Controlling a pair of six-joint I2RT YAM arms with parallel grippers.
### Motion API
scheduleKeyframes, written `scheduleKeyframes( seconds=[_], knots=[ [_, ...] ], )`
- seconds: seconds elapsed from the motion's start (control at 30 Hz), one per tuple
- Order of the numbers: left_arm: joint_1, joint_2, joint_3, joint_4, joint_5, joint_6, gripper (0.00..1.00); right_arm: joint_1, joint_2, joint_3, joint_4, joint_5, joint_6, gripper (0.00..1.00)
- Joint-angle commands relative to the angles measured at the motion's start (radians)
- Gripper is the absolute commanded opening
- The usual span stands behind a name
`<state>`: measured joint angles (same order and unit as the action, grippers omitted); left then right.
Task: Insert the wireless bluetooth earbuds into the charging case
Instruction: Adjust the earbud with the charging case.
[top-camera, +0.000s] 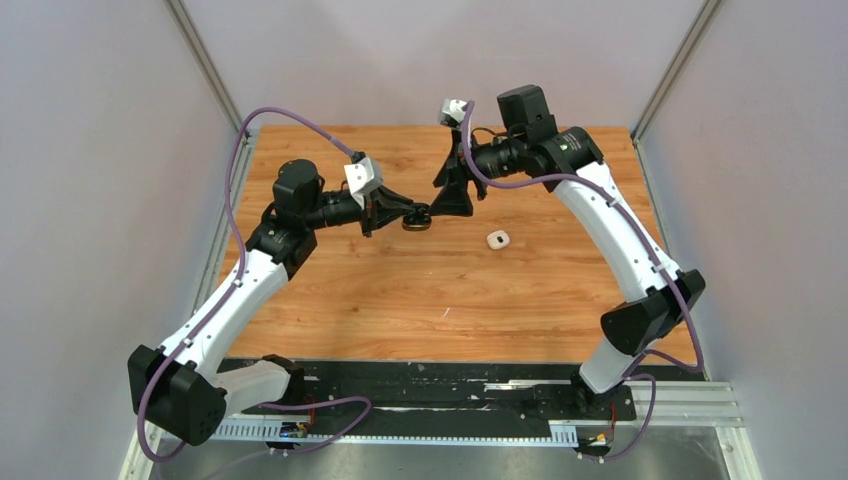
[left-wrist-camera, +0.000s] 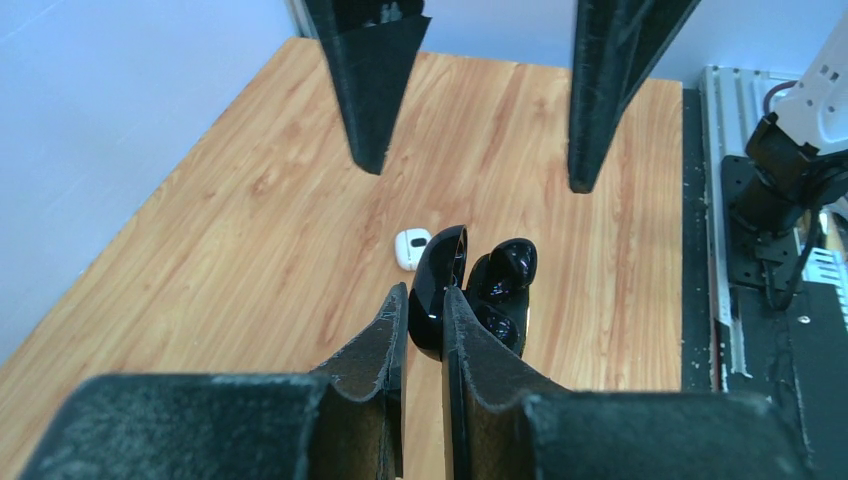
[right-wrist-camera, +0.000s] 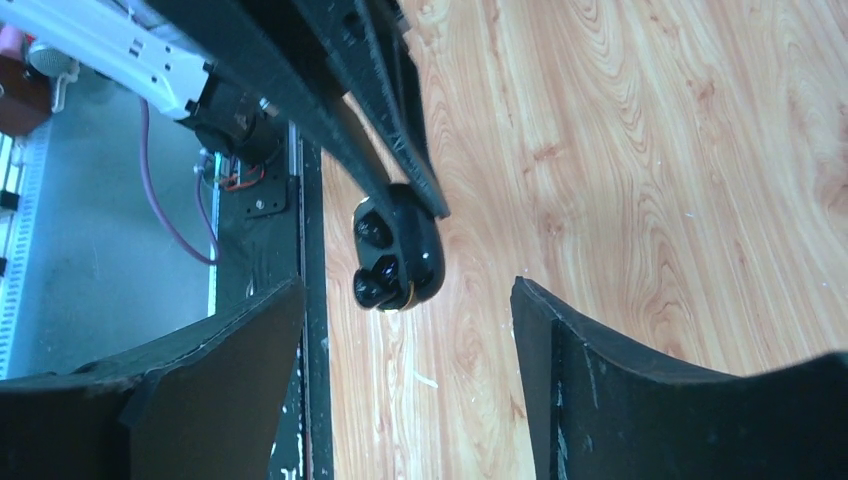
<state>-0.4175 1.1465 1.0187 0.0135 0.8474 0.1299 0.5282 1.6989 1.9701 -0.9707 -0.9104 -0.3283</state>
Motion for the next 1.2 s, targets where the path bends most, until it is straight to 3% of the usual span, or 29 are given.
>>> scheduleKeyframes(
  seconds=[0.0,0.13,0.7,1.17],
  knots=[
    [-0.003,0.000,0.022,0.039,0.063,-0.043,0.00,0.004,-0.106,-0.087,-0.004,-0.018,-0.176,0.74],
    [-0.003,0.004,0.030,0.036,0.063,-0.049,0.00,0.004,-0.107,-0.096,-0.017,0.012,-0.218,0.72],
    [-0.003,0.007,0.050,0.037,0.056,-0.078,0.00,0.042,-0.039,-0.070,0.005,0.058,-0.132,0.75],
    [-0.003,0.007,0.045,0.053,0.051,-0.101,0.00,0.052,-0.019,-0.073,0.057,0.202,-0.091,0.64]
  ],
)
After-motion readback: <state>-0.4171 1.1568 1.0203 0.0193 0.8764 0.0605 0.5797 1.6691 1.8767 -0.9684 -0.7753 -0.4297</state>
